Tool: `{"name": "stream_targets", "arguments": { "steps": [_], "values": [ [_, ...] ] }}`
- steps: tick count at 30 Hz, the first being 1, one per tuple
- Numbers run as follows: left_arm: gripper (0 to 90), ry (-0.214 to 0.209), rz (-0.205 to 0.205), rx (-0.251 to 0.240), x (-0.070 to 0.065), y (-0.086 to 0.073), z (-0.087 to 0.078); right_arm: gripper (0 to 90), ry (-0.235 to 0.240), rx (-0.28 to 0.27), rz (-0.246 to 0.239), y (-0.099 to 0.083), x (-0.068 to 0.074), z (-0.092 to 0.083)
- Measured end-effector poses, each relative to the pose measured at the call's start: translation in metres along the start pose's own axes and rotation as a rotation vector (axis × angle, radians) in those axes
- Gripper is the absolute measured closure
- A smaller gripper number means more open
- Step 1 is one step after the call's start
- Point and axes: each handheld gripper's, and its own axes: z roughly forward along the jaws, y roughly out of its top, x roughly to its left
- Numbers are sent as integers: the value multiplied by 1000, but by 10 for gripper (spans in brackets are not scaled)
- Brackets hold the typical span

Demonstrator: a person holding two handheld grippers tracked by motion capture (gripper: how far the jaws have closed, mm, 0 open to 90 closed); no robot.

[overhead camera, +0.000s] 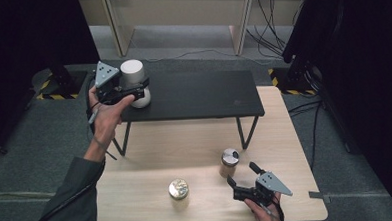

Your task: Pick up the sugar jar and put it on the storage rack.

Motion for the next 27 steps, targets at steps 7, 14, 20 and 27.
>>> {"name": "stream_targets", "arguments": {
  "steps": [7, 14, 20, 27],
  "values": [
    [1, 36, -7, 16, 1, -2, 0, 18, 2, 2, 0, 0, 0, 0],
    [0, 30, 0, 14, -2, -2, -5, 18, 2, 1, -1, 0, 0, 0],
    [2, 23, 2, 19, -5, -3, -11, 18, 2, 1, -2, 0, 0, 0],
    [3, 16, 6, 17, -11, -8, -21, 18, 1, 0, -2, 0, 0, 0]
  ]
}}
